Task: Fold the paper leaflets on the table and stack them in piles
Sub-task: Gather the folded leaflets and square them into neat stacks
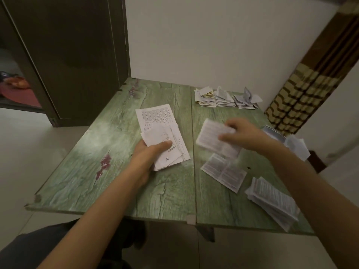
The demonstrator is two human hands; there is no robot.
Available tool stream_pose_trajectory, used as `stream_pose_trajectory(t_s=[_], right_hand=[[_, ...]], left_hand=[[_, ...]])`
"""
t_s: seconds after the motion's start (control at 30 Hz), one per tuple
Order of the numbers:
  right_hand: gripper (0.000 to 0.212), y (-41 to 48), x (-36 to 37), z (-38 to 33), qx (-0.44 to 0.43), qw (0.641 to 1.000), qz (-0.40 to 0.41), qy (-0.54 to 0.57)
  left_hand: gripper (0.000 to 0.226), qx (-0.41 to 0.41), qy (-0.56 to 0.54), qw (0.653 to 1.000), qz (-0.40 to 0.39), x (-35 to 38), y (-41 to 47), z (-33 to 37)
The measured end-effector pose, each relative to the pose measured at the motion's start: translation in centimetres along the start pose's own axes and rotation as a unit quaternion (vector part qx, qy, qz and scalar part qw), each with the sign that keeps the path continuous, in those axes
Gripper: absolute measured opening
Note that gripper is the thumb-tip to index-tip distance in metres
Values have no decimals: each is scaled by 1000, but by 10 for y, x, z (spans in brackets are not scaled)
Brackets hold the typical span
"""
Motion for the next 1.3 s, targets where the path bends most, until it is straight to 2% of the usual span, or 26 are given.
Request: stream_pose_trajectory(t_s=[0.07,0.1,0.17,0.23,0.33,0.4,0.47,0.53,0.63,0.7,0.77,0.8,0.83,0.9,0.97,1.03,1.13,1.23,1.3], right_hand=[[9,-8,-13,-16,11,984,81,161],[11,-12,-7,-26,17,965,90,246],[14,-16,26,-49,41,922,60,381],[12,-17,64,-64,68,900,41,429],[13,-14,86,-66,72,912,108,389],[15,-14,93,-64,72,916,142,367],[19,-14,95,-65,62,929,157,329],[21,-15,96,-68,50,942,164,290],[23,-17,97,-77,35,958,173,228],[31,-19,93,-85,8,973,189,135],[51,-20,80,-89,-26,972,224,66],[66,-18,76,-86,-32,971,224,80],[79,-13,75,-80,-31,968,207,140],[92,-4,77,-73,-38,935,162,314],[77,-1,89,-76,-54,903,120,409],[60,-6,113,-81,-58,924,86,369],[62,-13,135,-77,-38,944,77,320],[46,-9,112,-76,-32,944,53,324],[47,-10,80,-67,-41,968,52,243]], left_hand=[[39,9,-1,1000,-1,-1,0,2],[39,9,0,1000,-3,-1,0,2],[40,16,1,1000,-9,3,-2,2],[40,38,9,999,-28,10,-3,5],[30,78,58,995,-28,16,-9,12],[25,89,52,995,-12,12,-9,13],[26,67,-14,997,-19,11,-10,9],[40,42,-44,997,-41,13,-9,3],[28,62,15,997,-40,13,-12,7],[37,61,21,998,-22,5,-9,9],[38,72,44,996,-8,-3,-9,18],[37,86,69,994,-2,-5,-10,25],[36,105,94,990,1,-7,-10,33],[34,141,132,981,-3,-5,-14,45],[38,162,148,976,-7,3,-19,44],[48,175,149,973,0,9,-23,31],[55,213,183,959,31,14,-26,23],[45,225,210,950,60,8,-24,34],[40,214,201,954,63,4,-22,36]])
Point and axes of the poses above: each hand's wrist, its own y-axis towards the middle knuckle, its own x-axis out of the palm, z = x × y, the point moved 10 cm from there along y, towards the middle knuckle, and after that the axes turned 9 degrees about -x, right-handed, at the moved point
